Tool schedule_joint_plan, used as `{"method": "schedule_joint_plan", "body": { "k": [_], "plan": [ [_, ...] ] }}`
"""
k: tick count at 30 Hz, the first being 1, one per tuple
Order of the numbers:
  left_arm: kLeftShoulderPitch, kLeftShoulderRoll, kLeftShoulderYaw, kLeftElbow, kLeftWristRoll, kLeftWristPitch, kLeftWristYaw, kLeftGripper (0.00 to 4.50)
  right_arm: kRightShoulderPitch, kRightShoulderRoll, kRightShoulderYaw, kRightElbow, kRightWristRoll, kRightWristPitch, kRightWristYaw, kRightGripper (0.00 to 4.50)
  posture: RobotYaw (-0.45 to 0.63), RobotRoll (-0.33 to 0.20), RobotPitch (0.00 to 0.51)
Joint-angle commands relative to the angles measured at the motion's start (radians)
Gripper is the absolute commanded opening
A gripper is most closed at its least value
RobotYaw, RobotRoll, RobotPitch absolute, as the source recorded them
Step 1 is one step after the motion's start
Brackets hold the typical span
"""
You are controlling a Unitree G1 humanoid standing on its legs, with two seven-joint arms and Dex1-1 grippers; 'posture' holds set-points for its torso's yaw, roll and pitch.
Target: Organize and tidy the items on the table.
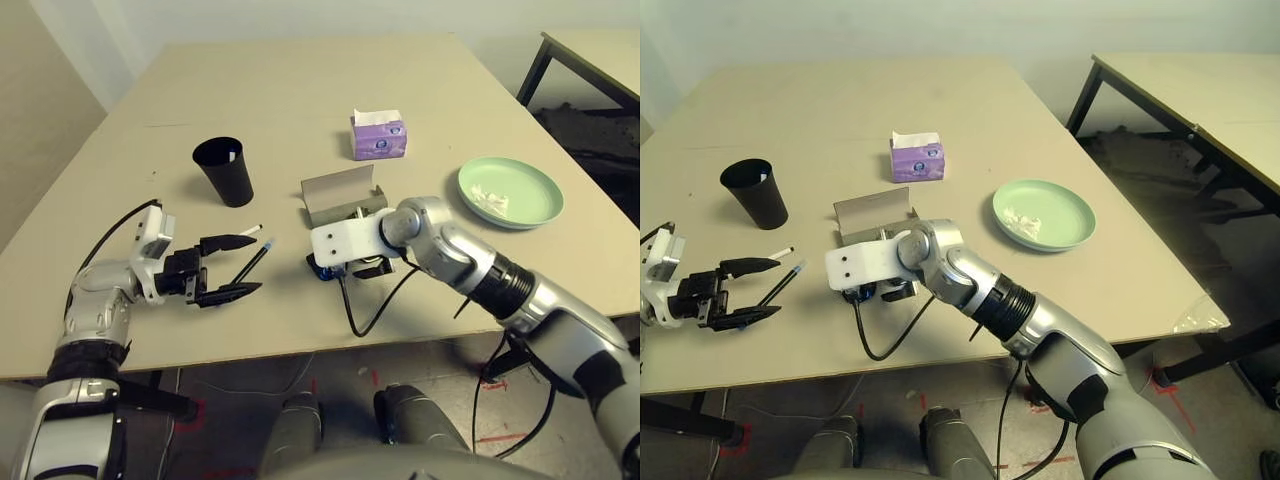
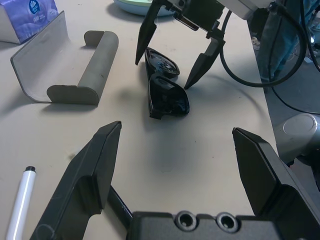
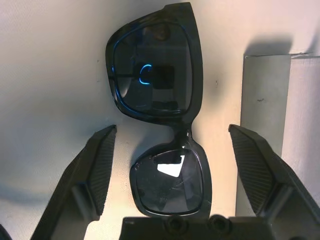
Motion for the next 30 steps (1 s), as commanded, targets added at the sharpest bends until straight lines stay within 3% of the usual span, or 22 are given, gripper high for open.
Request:
{"method": "schedule_joint_plan", "body": {
  "k": [1, 11, 16, 23, 30],
  "plan": [
    [0.013, 0.006, 0.011, -0.004, 0.001, -0.005, -0.001, 4.50, 0.011, 0.011, -0.011, 0.021, -0.019, -0.016, -0.005, 3.82, -0.02, 0.000, 0.066],
    [0.012, 0.007, 0.012, 0.008, 0.004, -0.012, -0.004, 4.50, 0.010, 0.011, -0.028, 0.012, -0.030, -0.032, 0.016, 0.17, -0.03, 0.000, 0.056],
    [0.012, 0.008, 0.014, 0.013, 0.004, -0.015, -0.003, 4.50, -0.006, 0.006, -0.045, 0.013, -0.036, -0.046, 0.037, 0.14, -0.03, 0.000, 0.051],
    [-0.030, -0.003, 0.044, 0.050, 0.032, -0.037, 0.117, 4.50, -0.122, 0.028, -0.102, 0.081, -0.021, -0.092, 0.046, 0.14, -0.03, 0.000, 0.051],
    [-0.079, -0.015, 0.050, 0.021, 0.076, 0.002, 0.334, 4.50, -0.297, 0.111, -0.135, 0.472, -0.040, -0.296, -0.080, 0.14, -0.02, 0.000, 0.052]
  ]
}}
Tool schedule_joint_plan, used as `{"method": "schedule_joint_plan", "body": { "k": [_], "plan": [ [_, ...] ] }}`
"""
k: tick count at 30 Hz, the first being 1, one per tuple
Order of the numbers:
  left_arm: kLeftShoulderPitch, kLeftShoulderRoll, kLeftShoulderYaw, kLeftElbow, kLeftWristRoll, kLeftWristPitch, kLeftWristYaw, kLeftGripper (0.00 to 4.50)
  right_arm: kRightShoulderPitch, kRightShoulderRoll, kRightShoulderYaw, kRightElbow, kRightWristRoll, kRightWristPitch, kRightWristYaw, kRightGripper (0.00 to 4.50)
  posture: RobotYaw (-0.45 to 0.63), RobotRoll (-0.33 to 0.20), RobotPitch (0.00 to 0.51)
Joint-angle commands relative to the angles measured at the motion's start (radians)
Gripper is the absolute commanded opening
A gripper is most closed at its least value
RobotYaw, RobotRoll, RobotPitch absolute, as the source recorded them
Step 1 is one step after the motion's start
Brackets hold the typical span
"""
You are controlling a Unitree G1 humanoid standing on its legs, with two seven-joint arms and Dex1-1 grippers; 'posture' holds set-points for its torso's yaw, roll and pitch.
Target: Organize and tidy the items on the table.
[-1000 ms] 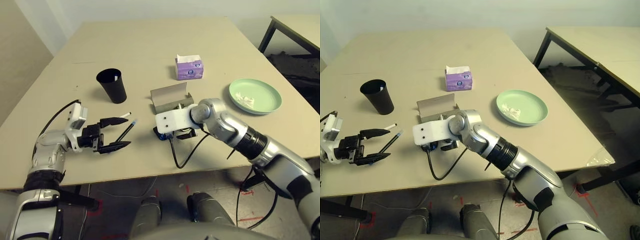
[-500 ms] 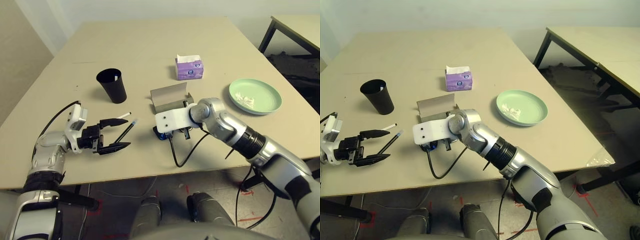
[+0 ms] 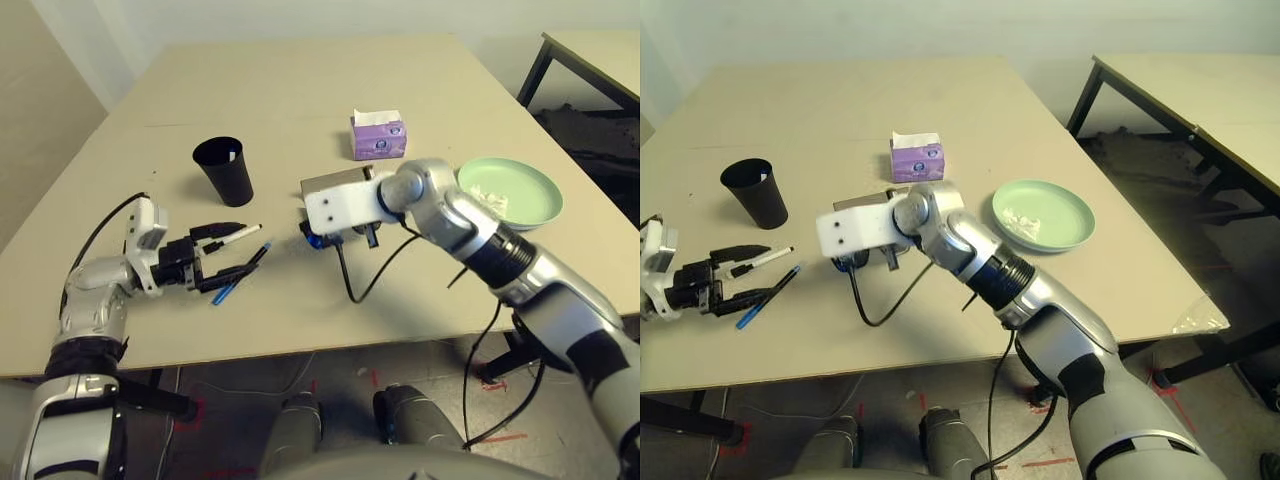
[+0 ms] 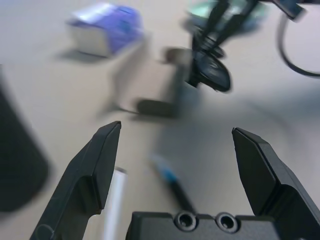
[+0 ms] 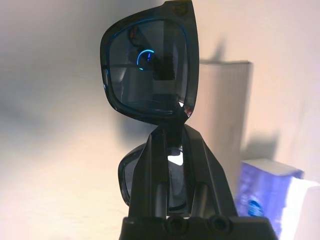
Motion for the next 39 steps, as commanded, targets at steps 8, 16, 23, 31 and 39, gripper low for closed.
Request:
{"method": "schedule_joint_plan", "body": {
  "k": [8, 16, 23, 31, 39],
  "plan": [
    [0.031, 0.007, 0.018, -0.046, 0.005, 0.038, 0.057, 4.50, -0.166, 0.168, -0.034, 0.632, -0.060, -0.274, -0.251, 0.14, 0.00, 0.000, 0.053],
    [0.046, 0.005, 0.020, -0.078, 0.005, 0.061, 0.067, 4.50, -0.211, 0.237, -0.055, 0.809, -0.098, -0.332, -0.351, 0.14, 0.01, 0.000, 0.055],
    [0.048, 0.002, 0.015, -0.100, 0.005, 0.079, 0.066, 4.50, -0.219, 0.263, -0.065, 0.852, -0.117, -0.337, -0.408, 0.14, 0.01, 0.000, 0.057],
    [0.050, 0.000, 0.014, -0.109, 0.005, 0.087, 0.065, 4.50, -0.228, 0.285, -0.093, 0.879, -0.128, -0.321, -0.488, 0.14, 0.01, 0.000, 0.057],
    [0.059, -0.001, 0.020, -0.109, 0.003, 0.088, 0.071, 4.50, -0.233, 0.289, -0.105, 0.883, -0.134, -0.324, -0.512, 0.14, 0.01, 0.000, 0.063]
  ]
}}
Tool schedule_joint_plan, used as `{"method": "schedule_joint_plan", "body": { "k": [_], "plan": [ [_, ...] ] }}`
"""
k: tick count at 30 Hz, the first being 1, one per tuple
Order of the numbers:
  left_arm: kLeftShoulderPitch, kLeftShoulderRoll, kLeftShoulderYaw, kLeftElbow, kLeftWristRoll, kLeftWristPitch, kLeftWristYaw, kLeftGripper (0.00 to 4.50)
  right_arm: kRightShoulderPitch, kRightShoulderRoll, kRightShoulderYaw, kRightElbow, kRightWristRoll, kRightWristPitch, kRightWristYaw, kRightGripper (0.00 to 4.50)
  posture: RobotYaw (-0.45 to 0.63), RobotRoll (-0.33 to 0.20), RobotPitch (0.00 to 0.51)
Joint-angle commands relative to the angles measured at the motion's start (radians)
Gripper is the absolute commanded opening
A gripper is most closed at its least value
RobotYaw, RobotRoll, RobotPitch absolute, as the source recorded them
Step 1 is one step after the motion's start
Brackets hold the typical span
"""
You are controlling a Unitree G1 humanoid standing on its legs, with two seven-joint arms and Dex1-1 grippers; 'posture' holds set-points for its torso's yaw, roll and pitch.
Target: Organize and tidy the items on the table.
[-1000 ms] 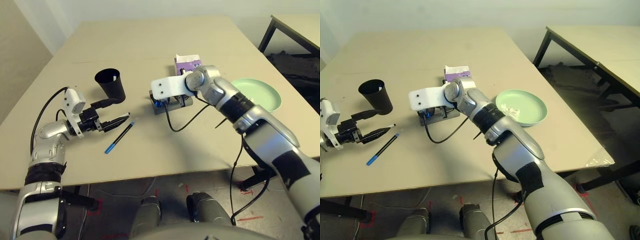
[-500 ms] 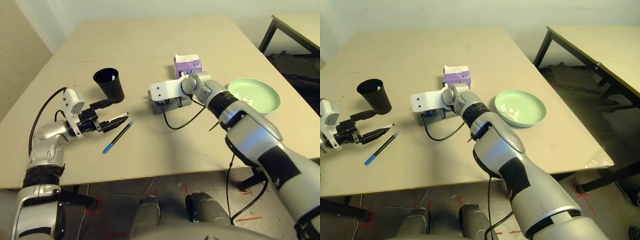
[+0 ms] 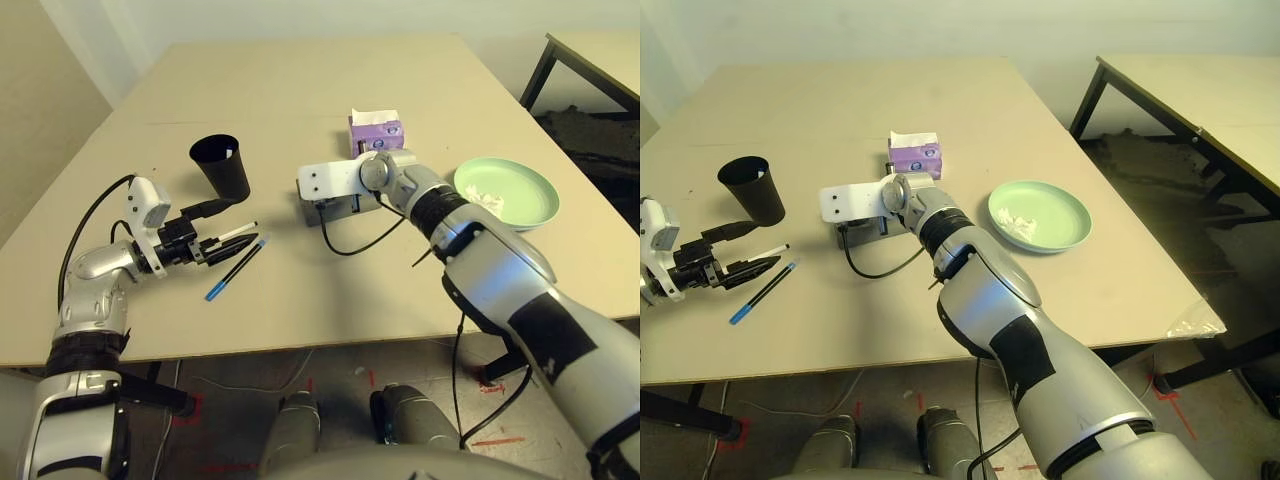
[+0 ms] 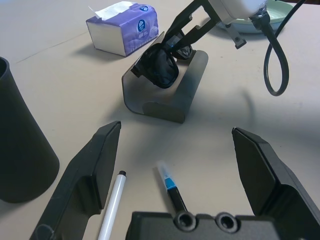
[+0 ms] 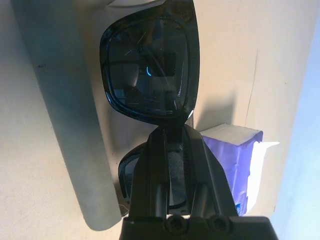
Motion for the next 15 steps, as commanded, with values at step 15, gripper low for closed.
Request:
{"method": "schedule_joint_plan", "body": {
  "k": [15],
  "plan": [
    [0.024, -0.001, 0.009, -0.022, -0.009, 0.001, 0.003, 4.50, 0.048, 0.004, -0.005, 0.009, -0.028, -0.005, 0.116, 0.14, 0.02, 0.000, 0.062]
  ]
}}
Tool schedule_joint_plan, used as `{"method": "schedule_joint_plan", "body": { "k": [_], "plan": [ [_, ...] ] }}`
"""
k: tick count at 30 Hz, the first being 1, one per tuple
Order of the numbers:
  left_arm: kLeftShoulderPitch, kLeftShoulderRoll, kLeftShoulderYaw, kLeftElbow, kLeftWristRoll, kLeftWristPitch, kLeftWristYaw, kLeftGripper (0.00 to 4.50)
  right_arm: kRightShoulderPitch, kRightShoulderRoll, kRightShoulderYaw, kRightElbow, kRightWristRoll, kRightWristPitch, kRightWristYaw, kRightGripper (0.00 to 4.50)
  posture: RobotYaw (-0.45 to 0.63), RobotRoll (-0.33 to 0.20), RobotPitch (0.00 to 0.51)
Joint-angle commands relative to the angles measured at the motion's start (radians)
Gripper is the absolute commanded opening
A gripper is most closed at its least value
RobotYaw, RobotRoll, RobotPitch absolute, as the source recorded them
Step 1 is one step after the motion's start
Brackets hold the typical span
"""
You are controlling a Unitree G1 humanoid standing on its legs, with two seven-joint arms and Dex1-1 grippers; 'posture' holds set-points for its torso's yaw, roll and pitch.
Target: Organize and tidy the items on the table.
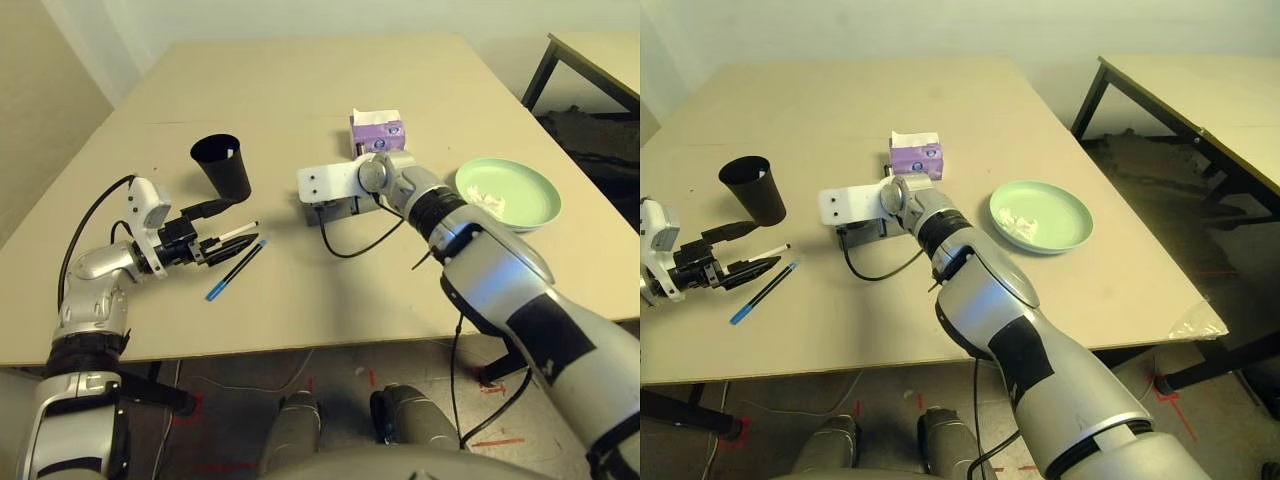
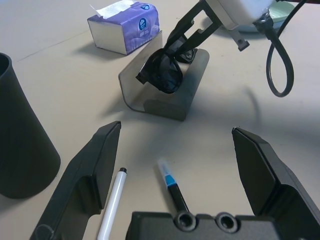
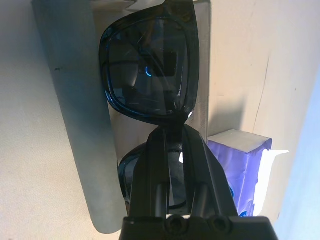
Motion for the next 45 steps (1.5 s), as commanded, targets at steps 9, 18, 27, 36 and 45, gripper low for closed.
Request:
{"method": "schedule_joint_plan", "body": {
  "k": [9, 18, 27, 36, 45],
  "plan": [
    [0.013, -0.006, 0.006, -0.019, -0.010, -0.003, -0.006, 4.50, 0.052, 0.000, 0.000, 0.009, -0.018, 0.002, 0.068, 3.29, 0.02, 0.000, 0.056],
    [0.012, -0.007, 0.005, -0.007, -0.009, -0.006, -0.016, 4.50, 0.017, -0.008, -0.026, 0.000, 0.000, 0.003, 0.070, 4.48, 0.01, 0.000, 0.063],
    [-0.004, -0.018, 0.000, 0.013, -0.004, -0.012, -0.027, 4.50, -0.085, -0.016, -0.104, 0.000, 0.040, 0.018, 0.039, 4.48, 0.00, 0.000, 0.065],
    [-0.023, -0.024, 0.002, 0.050, 0.000, -0.026, -0.028, 4.50, -0.185, -0.058, -0.196, -0.031, 0.130, 0.051, 0.263, 4.48, -0.02, 0.000, 0.062],
    [-0.016, -0.034, 0.011, 0.046, -0.004, -0.026, -0.001, 4.50, 0.006, -0.252, -0.272, -0.458, 0.272, 0.293, 0.626, 4.48, -0.01, 0.000, 0.082]
  ]
}}
